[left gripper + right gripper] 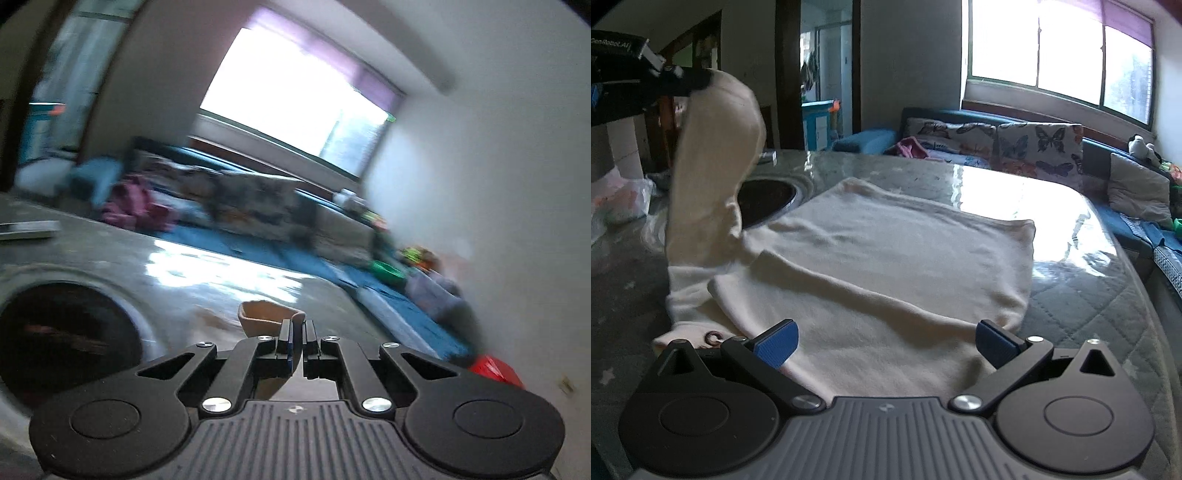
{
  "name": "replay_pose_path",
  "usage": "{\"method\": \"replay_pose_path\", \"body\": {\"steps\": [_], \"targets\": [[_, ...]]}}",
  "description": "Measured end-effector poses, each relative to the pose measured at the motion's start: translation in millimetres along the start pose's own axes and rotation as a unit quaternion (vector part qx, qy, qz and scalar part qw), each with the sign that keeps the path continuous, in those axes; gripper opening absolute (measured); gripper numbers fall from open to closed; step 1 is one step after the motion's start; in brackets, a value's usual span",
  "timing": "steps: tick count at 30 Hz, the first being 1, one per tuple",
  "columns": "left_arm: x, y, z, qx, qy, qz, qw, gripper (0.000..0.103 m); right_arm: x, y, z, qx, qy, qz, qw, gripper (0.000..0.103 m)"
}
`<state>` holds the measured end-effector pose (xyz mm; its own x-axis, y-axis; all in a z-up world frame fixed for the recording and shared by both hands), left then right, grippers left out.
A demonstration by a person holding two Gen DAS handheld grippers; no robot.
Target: Fold clothes
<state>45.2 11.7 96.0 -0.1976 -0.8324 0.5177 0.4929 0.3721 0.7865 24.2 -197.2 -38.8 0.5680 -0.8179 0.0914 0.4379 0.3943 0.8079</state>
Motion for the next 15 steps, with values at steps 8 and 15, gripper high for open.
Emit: {"method": "replay_pose_path", "body": {"steps": [8,15], "targets": [[51.4,-67.3,-62.0,-0.098,-0.066,-0.019,0.9928,0.005,15.0,-6.6,27.8,0.01,-0.029,-0.028,0.999,0.103],[48.0,-115.9,-80.2,-0.176,-0.084,-0.034,0.9803,0.03,25.9,-13.8,45.1,0.008,-0.045,-0.054,0.997,0.103]]}}
Point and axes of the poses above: each gripper's, at about its wrist camera, not at the fingertips, and z roughly against the way its jaws point, x to its right, y to its top, the point moved 10 cm from there along -z, roughly the way its jaws point, and after that the axes turned 7 degrees about z, right-handed, at the moved point
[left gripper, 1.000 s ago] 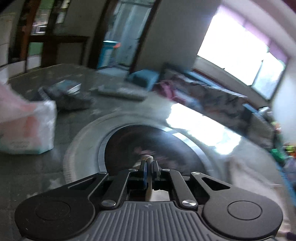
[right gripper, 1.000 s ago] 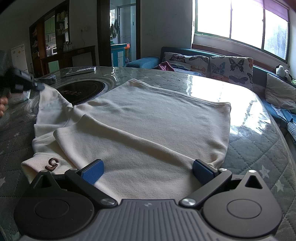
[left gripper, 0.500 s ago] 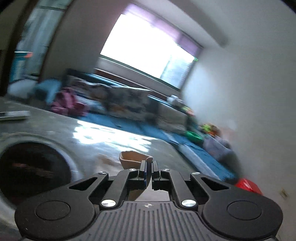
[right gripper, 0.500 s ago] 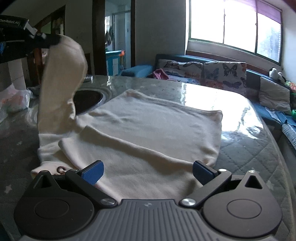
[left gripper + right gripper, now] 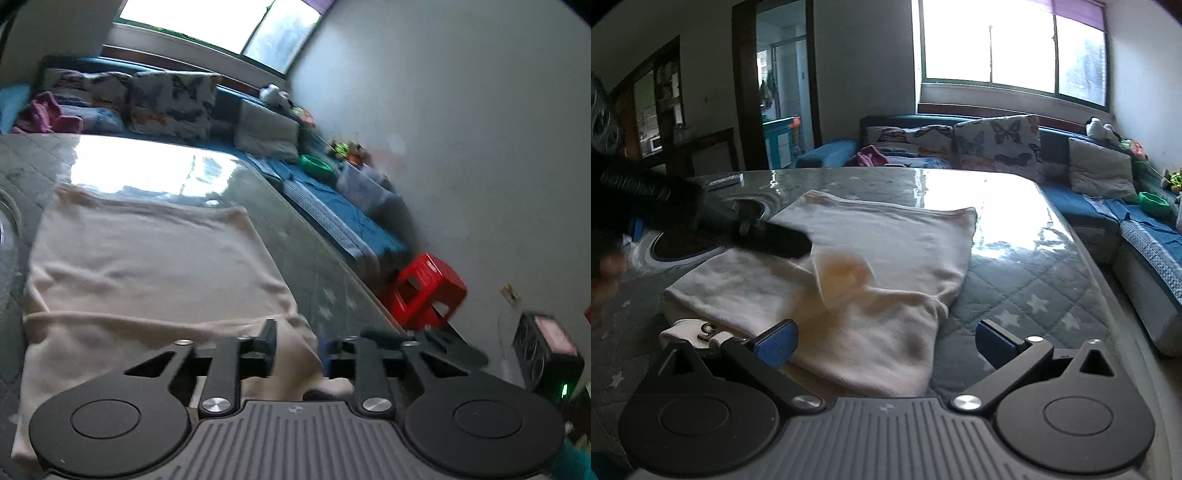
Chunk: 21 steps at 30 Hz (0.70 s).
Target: Fold clothes
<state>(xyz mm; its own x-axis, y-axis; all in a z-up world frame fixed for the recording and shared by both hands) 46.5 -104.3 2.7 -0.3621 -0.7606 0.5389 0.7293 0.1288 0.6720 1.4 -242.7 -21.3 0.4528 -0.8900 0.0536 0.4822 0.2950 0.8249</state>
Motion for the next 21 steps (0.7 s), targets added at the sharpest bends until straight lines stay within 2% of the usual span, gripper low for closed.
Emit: {"method": "replay_pose_path", "body": {"steps": [4,6,8,11,16,21], "targets": [[-33.4,11.0,20.4,0.027,0.045,-0.006,0.9986,0.036,-1.2,7.1,5.9,0.005,0.005,-0.001,1.0,0.1],[-53.6,17.2,26.7,0.035,0.075,-0.006,0.9965,0.036,-5.2,11.1,3.6,0.006,0.015,-0.005,1.0,0.092],[-76.9,15.8,35.3,0.038,0.108,0.001,0.9934,0.034,-10.8,15.2,-2.3,0.006,0.031,-0.015,0.999,0.075],[-106.7,10.6,44.7,0.033,0.14,0.014,0.9895,0.034,-21.8,21.2,-12.4,0.006,0.051,-0.022,0.998,0.061],[-127.1,5.8,50.5,0.028,0.169,0.013,0.9852,0.026,-38.7,26.0,-34.1,-0.007,0.071,-0.008,0.997,0.047],[-121.3,12.9,50.2,0.036,0.166,-0.002,0.9854,0.026,-40.9,19.7,-55.3,-0.031,0.062,0.012,0.998,0.047]]}}
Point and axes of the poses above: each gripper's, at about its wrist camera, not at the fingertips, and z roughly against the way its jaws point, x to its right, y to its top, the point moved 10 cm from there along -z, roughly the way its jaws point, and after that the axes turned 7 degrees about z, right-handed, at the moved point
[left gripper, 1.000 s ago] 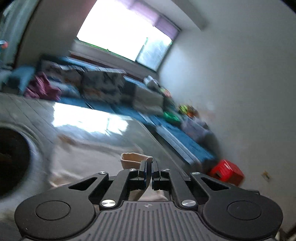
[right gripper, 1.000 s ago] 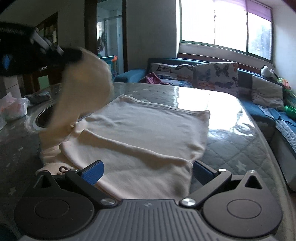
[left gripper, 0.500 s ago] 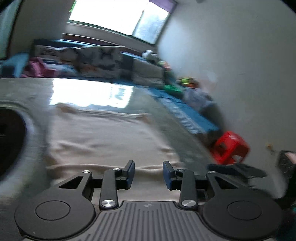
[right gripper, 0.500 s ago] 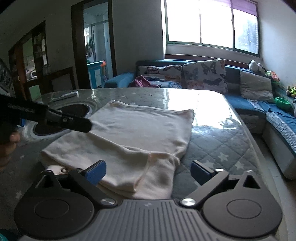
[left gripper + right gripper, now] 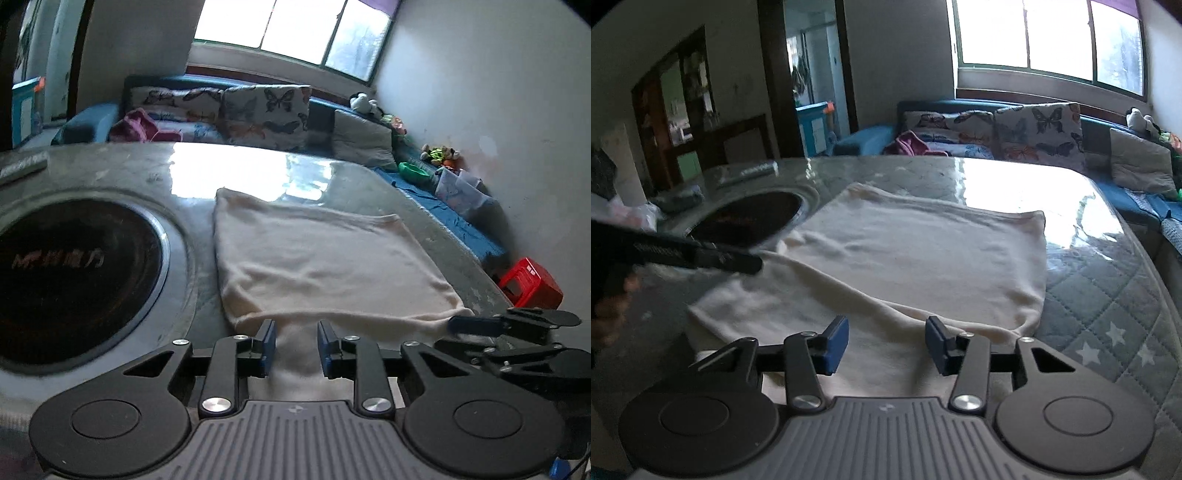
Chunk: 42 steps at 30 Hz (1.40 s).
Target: Fold clothes
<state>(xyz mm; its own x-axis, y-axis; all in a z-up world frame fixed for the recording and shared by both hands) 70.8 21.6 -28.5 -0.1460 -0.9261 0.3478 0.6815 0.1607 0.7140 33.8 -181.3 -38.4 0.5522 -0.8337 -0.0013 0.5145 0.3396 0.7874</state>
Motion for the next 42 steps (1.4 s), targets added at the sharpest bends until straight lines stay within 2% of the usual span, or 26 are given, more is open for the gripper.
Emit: {"method": "replay_pose_path", "body": {"steps": [5,9,15,17,22,25,28,31,34,36,39,42], "targets": [[-19.3,-2.0,-17.2,-0.016,0.032,-0.001,0.9994,0.027,3.7,-5.1,-3.9,-0.009,-0.006,0.01,1.0,0.043],[-19.8,-0.1,-4.1,-0.007,0.026,0.001,0.9996,0.026,-3.2,-0.2,7.9,-0.002,-0.008,0.035,0.999,0.043],[10.0,-14.3,9.5,-0.011,-0.004,-0.058,0.9982,0.028,-19.4,-9.2,15.5,-0.008,-0.003,0.072,0.997,0.043],[13.1,-23.6,7.5,-0.017,0.006,-0.084,0.9963,0.028,-19.7,-16.0,15.2,-0.016,-0.01,0.081,0.996,0.043],[6.9,-31.6,5.7,-0.028,0.015,-0.094,0.9951,0.028,-17.1,-18.4,26.9,-0.009,-0.019,0.073,0.997,0.042],[6.0,-32.3,10.2,-0.027,0.018,-0.098,0.9947,0.028,-14.3,-24.0,29.0,-0.014,-0.017,0.065,0.998,0.035],[6.1,-32.9,18.2,-0.023,0.02,-0.104,0.9941,0.029,-12.1,-25.7,34.8,-0.011,-0.023,0.061,0.998,0.032],[5.7,-33.5,23.8,-0.021,0.022,-0.107,0.9938,0.031,-8.3,-20.8,45.1,0.003,-0.032,0.05,0.998,0.032],[3.3,-36.9,25.3,-0.023,0.027,-0.109,0.9934,0.032,-2.8,-26.6,46.6,-0.005,-0.042,0.051,0.998,0.032],[5.6,-40.3,29.6,-0.022,0.027,-0.125,0.9915,0.032,0.8,-35.5,45.2,-0.018,-0.052,0.057,0.997,0.032],[13.3,-46.6,40.8,-0.021,0.018,-0.164,0.986,0.033,1.5,-36.5,53.7,-0.015,-0.051,0.059,0.997,0.032],[23.0,-57.8,50.4,-0.027,0.006,-0.217,0.9757,0.036,-3.6,-33.4,61.7,-0.012,-0.047,0.075,0.996,0.033]]}}
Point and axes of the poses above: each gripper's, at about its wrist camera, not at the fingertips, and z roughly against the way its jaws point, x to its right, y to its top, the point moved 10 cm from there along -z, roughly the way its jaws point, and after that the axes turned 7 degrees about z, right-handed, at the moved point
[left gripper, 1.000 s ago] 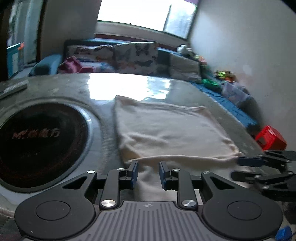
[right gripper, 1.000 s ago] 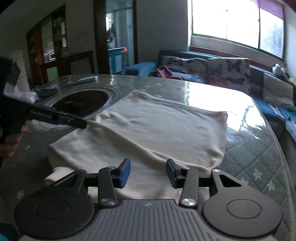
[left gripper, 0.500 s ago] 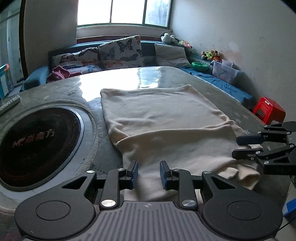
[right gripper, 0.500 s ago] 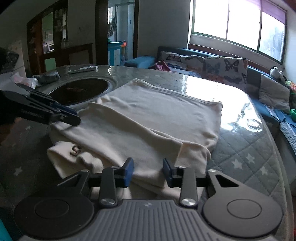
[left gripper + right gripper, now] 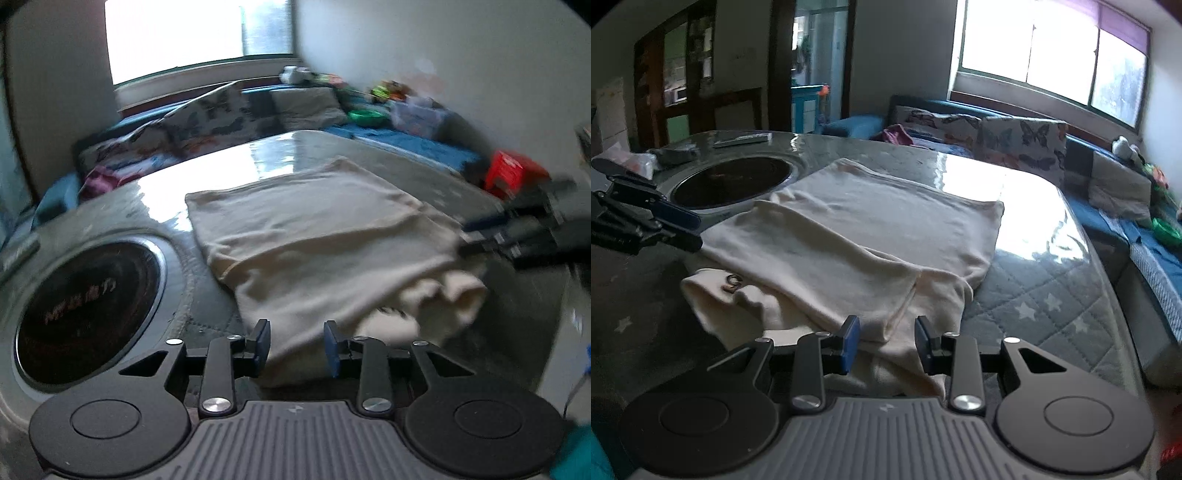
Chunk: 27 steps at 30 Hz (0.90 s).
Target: Fold clothes
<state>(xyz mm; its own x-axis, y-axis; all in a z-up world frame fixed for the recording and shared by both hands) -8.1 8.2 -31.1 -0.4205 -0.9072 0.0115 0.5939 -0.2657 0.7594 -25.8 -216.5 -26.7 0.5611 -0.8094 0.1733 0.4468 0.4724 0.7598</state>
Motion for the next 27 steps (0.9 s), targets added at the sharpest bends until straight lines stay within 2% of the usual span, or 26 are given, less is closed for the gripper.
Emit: {"method": "replay_pose_path", "body": {"steps": [4,6,7,10,14,19,27], "targets": [[26.4,-14.4,4.8,0.001,-0.003,-0.098,0.9952,0.036,-7.7,0.2,5.8,-0.004,0.009,0.026,1.0,0.034],[38.7,-20.2,1.6,0.008,0.004,-0.143,0.9896,0.039,-11.5,-0.8,8.2,-0.008,0.011,0.041,0.999,0.043],[43.9,-21.6,-0.7,0.013,0.006,-0.158,0.9873,0.042,-13.2,-1.7,9.7,-0.01,0.012,0.048,0.999,0.049],[57.9,-22.9,-7.2,0.029,0.003,-0.191,0.9812,0.043,-18.6,-5.1,16.1,-0.015,0.012,0.077,0.997,0.052],[69.5,-24.1,-16.0,0.042,-0.004,-0.219,0.9749,0.042,-25.3,-10.7,23.1,-0.022,0.011,0.12,0.992,0.066],[67.5,-16.8,-18.2,0.053,-0.021,-0.201,0.978,0.012,-36.2,-17.8,26.2,-0.022,0.012,0.175,0.984,0.073],[48.6,22.1,-16.7,0.056,-0.061,-0.097,0.9919,0.008,-52.3,-6.1,9.2,0.013,0.024,0.202,0.979,0.071]]}}
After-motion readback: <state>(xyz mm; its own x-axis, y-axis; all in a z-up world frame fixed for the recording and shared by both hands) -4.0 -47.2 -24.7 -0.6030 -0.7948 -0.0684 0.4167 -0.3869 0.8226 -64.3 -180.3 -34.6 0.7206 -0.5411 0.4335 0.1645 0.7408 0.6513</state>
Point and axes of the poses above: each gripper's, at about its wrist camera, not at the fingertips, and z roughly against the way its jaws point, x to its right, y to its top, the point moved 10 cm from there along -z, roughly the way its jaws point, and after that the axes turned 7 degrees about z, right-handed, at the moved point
